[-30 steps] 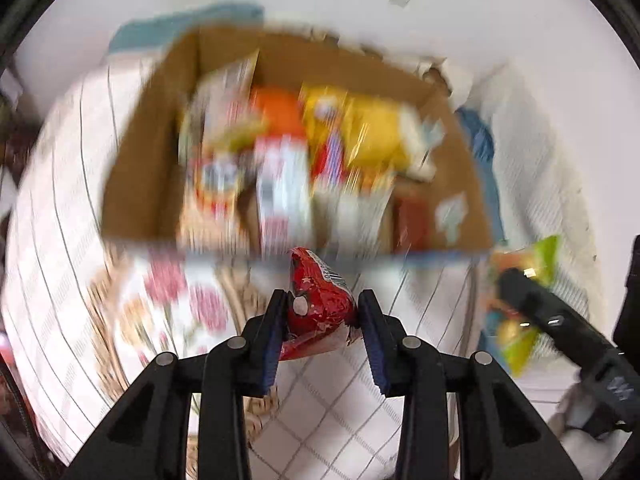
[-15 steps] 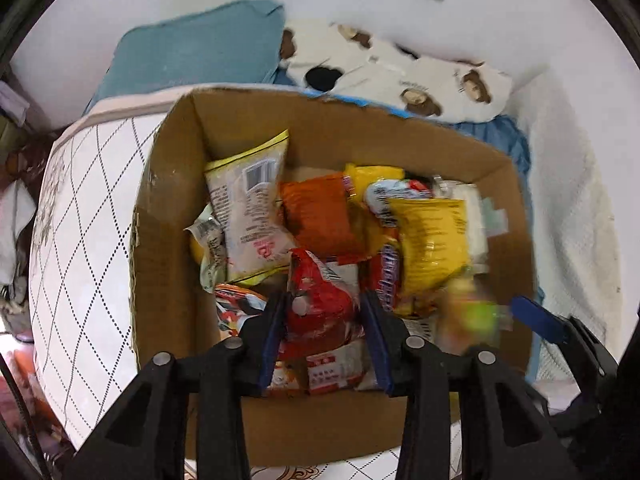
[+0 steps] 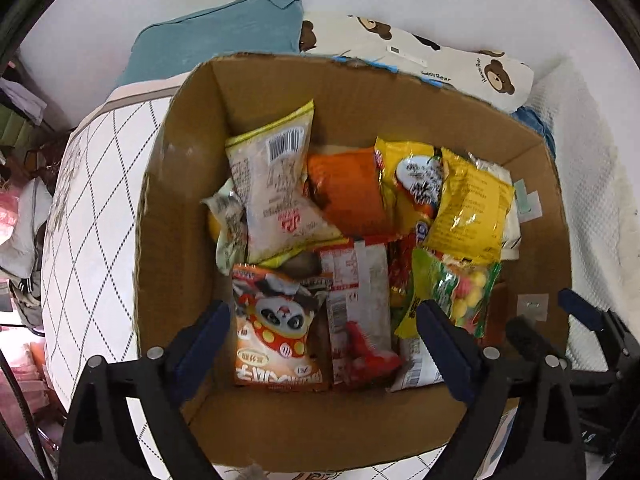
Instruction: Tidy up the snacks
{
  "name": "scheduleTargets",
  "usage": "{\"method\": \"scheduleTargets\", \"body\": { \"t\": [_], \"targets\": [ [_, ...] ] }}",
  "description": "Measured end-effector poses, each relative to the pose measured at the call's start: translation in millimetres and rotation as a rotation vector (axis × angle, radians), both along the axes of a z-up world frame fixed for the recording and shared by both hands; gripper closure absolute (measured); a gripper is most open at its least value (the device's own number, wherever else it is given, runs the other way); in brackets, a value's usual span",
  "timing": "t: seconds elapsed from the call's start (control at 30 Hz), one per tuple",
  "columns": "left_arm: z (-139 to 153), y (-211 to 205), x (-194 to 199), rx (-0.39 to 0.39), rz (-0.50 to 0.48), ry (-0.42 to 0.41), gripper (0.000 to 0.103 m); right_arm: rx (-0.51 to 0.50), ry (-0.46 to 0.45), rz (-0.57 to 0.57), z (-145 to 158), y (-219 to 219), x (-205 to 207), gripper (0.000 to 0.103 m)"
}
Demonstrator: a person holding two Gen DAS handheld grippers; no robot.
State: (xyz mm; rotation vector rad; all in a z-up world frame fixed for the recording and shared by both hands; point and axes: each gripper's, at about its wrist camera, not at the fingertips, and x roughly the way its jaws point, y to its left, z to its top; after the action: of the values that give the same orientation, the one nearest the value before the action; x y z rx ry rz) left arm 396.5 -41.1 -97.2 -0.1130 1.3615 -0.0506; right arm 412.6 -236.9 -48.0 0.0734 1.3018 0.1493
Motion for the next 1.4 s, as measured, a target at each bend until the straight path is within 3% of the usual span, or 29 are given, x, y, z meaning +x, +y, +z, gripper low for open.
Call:
{"method": "scheduleTargets", "body": {
  "t": [0.33,0.53,0.77,1.17,1.4],
  "targets": [
    [1,-4,-21,0.027,0.002,-0.022,0.008,-0.017,-0.012,-0.006,3,-3,-14,0.002],
    [18,-3,-31,0.038,0.014,-0.069,0.008,-0.012,-0.052,-0.017,16,-6,-23,0.002],
    [58,-7,-67,0.086,0.022,-0.191,0.008,-0.013,-0.156,-0.027,56,-11,-55,0.001],
    [124,-12,-161,0.061,0.033,-0.356,0.008,-0.004,-0.363,-0.014,144,-14,-145,0.000],
    [159,-14,-208,0.085,0.037,-0.451,0.008,0.011,-0.432,-0.027,179,-22,-196,0.000]
  ]
}}
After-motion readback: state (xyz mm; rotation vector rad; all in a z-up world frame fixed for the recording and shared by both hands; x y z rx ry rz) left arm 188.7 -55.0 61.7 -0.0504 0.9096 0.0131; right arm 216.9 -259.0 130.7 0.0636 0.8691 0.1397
